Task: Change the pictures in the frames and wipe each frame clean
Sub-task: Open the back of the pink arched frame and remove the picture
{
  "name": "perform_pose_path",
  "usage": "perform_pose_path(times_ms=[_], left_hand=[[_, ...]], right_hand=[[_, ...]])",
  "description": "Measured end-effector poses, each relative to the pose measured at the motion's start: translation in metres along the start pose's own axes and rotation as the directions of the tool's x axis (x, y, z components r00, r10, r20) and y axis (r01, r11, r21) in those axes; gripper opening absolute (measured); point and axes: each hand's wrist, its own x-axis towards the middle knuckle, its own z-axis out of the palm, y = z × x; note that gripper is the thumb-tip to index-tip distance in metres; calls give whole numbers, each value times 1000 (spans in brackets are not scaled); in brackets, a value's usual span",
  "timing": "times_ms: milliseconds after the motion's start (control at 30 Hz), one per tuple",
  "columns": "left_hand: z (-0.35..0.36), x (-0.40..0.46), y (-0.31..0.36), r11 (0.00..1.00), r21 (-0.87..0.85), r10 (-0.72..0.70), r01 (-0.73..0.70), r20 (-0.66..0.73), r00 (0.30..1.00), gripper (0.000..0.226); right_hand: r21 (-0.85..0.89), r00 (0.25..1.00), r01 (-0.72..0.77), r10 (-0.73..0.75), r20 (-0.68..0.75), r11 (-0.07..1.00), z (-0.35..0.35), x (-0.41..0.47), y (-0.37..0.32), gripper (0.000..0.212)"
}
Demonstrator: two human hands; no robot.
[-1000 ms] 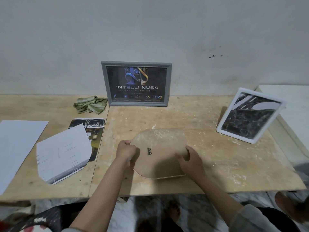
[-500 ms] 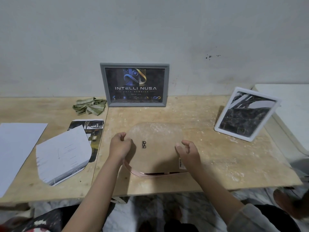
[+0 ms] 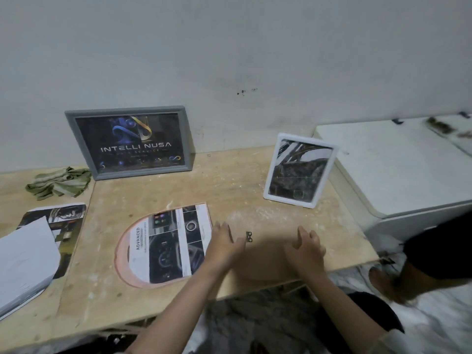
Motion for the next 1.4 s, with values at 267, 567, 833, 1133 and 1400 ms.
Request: perform_pose_path(times_ms=[267,567,833,1133,1400], left_hand=[[75,12,29,983,149,89,-106,117,989,74],[90,7,29,956,273,93,-106,62,994,90],[39,-16,-7,997,4,74,-76,-280,957,47],[-60,-34,-99,967,-165,-255,196,-556,791,44],[-101,-27,-135,961,-99,-273,257,-475,837,49]], right_hand=[[-265,988,33,9,154,964,-13,39,57,77],[-365,964,177,-86,253,914,9,37,67,82],[-180,858,499,-452,244,848,28,27,16,70],[-35,716,644,-587,378,764,108,-18,-98,65],[-73,709,664,-595,379,744,157,-40,-123,71]])
